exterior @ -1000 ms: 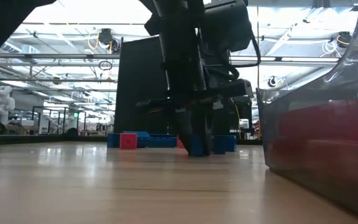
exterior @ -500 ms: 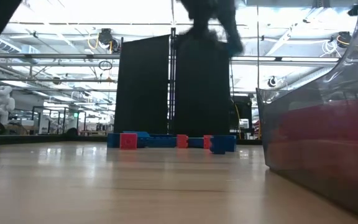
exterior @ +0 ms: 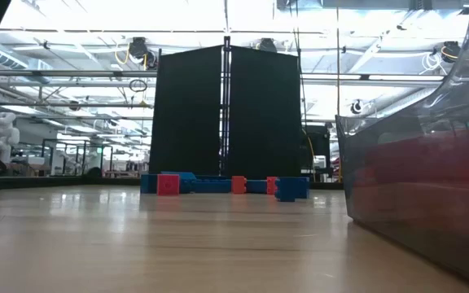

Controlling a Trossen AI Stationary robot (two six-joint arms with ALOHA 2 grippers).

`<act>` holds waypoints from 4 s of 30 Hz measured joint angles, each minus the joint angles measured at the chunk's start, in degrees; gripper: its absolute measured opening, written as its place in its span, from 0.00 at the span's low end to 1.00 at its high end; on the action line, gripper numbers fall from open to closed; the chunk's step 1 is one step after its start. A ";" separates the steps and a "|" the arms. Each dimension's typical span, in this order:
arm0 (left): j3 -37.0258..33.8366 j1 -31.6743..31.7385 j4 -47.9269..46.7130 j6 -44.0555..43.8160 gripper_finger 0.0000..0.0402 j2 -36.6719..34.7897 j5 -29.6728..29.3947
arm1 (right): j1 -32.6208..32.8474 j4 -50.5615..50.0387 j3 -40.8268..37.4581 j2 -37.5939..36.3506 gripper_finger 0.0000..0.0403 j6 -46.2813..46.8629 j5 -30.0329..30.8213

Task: Sort blocks
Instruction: Put the blue game piece into the right black bin

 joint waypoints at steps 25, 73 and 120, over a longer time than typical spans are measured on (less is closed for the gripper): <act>-0.48 3.17 15.12 -7.24 0.21 -0.02 3.41 | -7.97 34.12 0.02 5.11 0.64 -50.49 0.82; -0.46 3.65 22.56 -12.15 0.24 3.69 6.75 | -18.04 37.73 -0.13 5.64 0.32 -54.06 -13.53; -1.36 10.25 -16.76 8.02 0.60 -6.41 -0.11 | 10.71 -30.68 0.02 10.26 0.32 85.58 -37.67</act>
